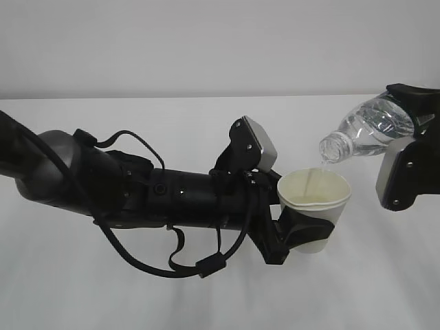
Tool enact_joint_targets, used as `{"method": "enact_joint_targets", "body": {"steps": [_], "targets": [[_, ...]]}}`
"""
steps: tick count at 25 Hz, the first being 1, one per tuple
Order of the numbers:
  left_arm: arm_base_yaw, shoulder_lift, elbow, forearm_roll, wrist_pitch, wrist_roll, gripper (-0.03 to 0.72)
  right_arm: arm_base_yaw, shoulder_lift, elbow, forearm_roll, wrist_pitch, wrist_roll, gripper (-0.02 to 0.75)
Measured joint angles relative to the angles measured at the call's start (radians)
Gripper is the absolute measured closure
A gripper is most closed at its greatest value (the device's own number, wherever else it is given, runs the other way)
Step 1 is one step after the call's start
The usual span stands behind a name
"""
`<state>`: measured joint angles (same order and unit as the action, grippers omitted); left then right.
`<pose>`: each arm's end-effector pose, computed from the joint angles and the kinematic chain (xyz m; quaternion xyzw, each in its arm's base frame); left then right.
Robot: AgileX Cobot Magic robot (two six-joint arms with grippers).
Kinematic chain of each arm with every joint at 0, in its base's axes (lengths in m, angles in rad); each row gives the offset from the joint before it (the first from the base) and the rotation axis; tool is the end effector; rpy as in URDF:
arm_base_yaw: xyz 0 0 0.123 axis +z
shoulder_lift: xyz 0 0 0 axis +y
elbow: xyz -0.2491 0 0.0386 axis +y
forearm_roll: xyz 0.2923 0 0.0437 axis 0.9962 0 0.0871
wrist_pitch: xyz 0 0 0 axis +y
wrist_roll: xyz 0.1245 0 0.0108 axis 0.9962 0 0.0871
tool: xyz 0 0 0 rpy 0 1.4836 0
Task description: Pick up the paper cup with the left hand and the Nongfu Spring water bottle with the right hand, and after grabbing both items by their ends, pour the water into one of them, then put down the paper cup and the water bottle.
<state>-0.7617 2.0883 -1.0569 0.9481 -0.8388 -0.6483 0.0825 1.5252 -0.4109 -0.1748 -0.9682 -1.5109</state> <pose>0.2644 -0.3564 0.0561 0.4907 0.6346 -0.4225 0.4219 0.3161 0.0441 0.1222 -0.5779 0.4457 -0.4337 0.5284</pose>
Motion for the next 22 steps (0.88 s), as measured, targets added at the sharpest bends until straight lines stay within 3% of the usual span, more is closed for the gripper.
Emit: {"method": "enact_joint_targets", "body": {"steps": [22], "targets": [[0.0, 0.0, 0.0, 0.006, 0.0, 0.0, 0.214, 0.0, 0.0, 0.0, 0.006, -0.001, -0.019, 0.332]]}}
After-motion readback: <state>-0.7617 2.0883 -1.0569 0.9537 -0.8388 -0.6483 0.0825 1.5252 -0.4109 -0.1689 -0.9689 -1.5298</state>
